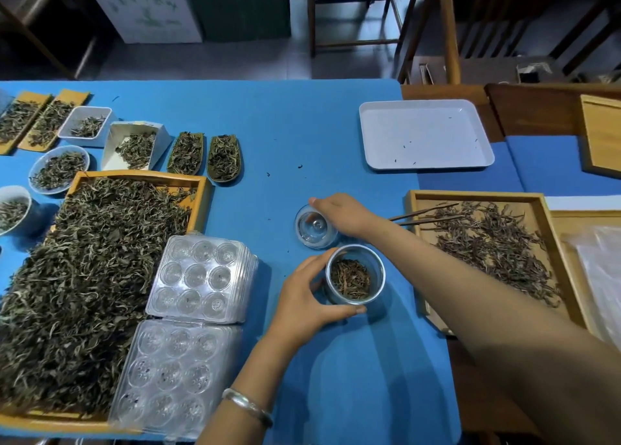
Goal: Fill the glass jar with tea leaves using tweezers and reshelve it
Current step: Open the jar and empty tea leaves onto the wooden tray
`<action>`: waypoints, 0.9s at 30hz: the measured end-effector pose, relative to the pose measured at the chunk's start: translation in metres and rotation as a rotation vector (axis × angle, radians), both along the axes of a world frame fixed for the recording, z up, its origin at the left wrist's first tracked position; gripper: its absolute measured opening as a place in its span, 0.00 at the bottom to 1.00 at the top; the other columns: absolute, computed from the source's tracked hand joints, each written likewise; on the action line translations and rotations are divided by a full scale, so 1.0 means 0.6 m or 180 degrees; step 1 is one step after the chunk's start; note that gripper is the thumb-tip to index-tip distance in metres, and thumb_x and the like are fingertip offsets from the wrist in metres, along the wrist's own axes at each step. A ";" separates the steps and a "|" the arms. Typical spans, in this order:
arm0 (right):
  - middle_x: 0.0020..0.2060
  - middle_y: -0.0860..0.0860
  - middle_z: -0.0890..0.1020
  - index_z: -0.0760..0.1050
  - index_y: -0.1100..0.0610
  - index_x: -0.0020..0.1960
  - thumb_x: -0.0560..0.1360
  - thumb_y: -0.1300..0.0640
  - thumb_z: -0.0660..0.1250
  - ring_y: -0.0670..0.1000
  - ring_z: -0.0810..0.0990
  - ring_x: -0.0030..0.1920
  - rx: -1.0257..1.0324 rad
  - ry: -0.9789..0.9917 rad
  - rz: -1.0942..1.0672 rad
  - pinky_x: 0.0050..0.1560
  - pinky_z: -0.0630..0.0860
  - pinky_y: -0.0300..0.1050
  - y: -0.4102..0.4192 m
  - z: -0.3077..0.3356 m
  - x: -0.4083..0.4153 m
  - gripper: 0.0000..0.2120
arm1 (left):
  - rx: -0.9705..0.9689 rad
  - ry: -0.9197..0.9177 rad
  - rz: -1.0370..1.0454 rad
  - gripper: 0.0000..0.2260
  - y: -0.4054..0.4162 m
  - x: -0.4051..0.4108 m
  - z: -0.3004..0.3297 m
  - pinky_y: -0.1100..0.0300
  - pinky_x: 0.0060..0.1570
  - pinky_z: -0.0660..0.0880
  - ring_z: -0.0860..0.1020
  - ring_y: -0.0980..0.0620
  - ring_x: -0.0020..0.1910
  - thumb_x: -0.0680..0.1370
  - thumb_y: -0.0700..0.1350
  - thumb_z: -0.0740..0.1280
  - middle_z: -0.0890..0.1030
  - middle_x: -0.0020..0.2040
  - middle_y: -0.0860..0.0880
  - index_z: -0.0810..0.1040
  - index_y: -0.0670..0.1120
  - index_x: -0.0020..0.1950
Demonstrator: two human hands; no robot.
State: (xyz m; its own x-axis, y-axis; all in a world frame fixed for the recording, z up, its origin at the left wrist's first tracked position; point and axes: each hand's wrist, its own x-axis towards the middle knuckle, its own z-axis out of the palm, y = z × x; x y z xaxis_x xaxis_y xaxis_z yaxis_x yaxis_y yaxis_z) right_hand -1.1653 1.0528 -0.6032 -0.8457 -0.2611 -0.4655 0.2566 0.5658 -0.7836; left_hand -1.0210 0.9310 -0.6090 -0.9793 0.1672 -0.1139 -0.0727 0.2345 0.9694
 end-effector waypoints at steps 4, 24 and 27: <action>0.33 0.46 0.75 0.74 0.57 0.39 0.80 0.51 0.60 0.46 0.72 0.35 -0.0089 0.0289 0.0135 0.38 0.67 0.39 0.001 -0.001 -0.004 0.15 | 0.0009 -0.0024 0.0003 0.35 -0.001 -0.001 -0.001 0.69 0.56 0.74 0.76 0.60 0.63 0.59 0.50 0.84 0.79 0.60 0.60 0.77 0.58 0.65; 0.40 0.45 0.80 0.76 0.52 0.47 0.77 0.53 0.65 0.44 0.78 0.41 0.0130 0.1288 -0.1214 0.40 0.73 0.40 0.182 0.121 0.102 0.04 | -0.0435 -0.0166 -0.0734 0.28 -0.003 -0.070 0.208 0.67 0.64 0.68 0.74 0.65 0.63 0.71 0.54 0.75 0.78 0.63 0.57 0.72 0.59 0.69; 0.44 0.48 0.81 0.77 0.54 0.50 0.76 0.54 0.66 0.47 0.79 0.44 0.0475 0.1331 -0.1172 0.45 0.77 0.47 0.231 0.152 0.146 0.05 | -0.0805 0.0109 -0.1130 0.23 0.056 -0.093 0.230 0.78 0.54 0.68 0.75 0.63 0.62 0.75 0.49 0.73 0.78 0.62 0.58 0.72 0.59 0.69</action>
State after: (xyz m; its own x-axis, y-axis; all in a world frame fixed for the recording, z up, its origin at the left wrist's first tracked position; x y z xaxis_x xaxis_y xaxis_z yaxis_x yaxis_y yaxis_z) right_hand -1.0775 1.1916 -0.5120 -0.9884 0.1282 -0.0812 0.1432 0.6102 -0.7792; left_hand -1.0766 0.9645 -0.4711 -0.8701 0.4652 -0.1630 0.0864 0.4696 0.8787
